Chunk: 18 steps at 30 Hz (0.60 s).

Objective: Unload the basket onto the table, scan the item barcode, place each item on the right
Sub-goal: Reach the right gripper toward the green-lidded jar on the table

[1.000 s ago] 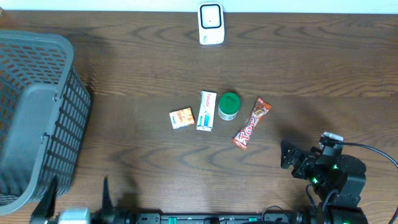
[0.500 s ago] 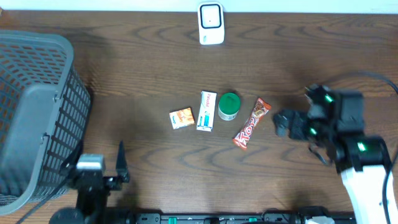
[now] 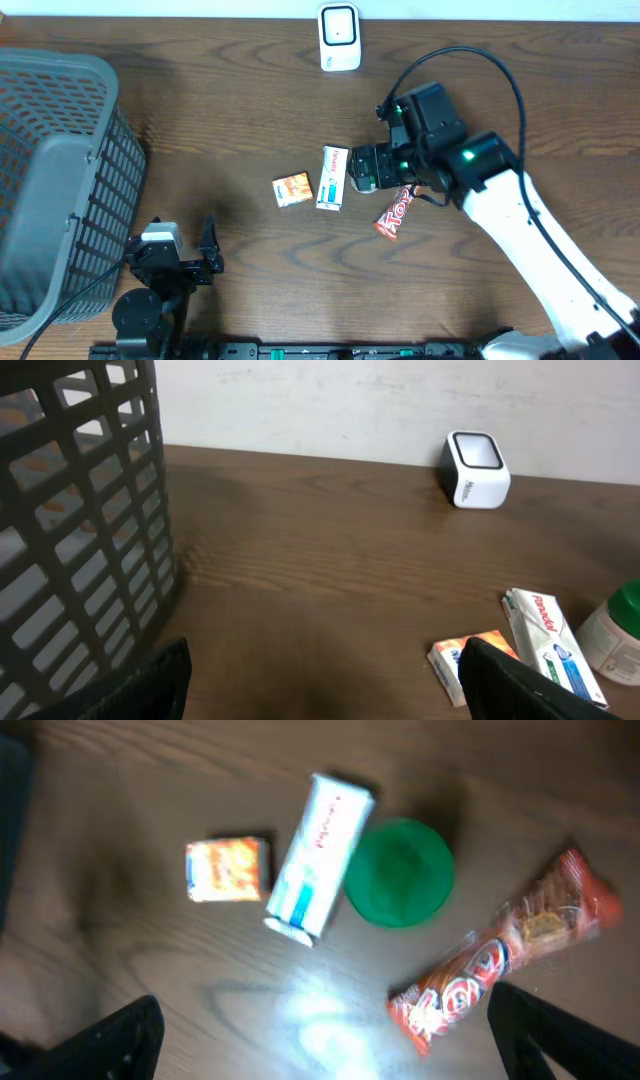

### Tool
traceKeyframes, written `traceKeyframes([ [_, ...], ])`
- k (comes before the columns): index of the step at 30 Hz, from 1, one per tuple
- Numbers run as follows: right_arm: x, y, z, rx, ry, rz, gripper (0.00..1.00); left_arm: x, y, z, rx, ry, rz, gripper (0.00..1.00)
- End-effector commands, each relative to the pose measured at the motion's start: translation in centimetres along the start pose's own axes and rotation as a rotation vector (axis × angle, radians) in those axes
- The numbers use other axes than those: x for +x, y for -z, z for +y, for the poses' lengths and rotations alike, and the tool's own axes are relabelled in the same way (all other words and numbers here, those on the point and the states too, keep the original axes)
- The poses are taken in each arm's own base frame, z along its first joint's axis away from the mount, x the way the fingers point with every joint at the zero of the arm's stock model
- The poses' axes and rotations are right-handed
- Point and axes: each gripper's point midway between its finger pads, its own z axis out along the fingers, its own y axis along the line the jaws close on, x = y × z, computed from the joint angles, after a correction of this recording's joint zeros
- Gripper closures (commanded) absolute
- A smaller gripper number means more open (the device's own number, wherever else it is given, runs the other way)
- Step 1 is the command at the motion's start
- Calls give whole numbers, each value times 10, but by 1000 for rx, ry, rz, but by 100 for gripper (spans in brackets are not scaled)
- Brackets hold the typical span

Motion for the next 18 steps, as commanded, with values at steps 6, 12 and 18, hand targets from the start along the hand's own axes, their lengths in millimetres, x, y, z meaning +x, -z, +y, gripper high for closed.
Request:
traceKeyframes([
  [6,-38,-15,-17,183,-103,79,1,15,-2,3,-14,13,47,14],
  [12,-31,-54,-24,237,-61,260,1,20,-2,3,-16,13,67,14],
  [18,-24,-77,-33,256,-19,320,1,42,0,5,-25,13,159,14],
])
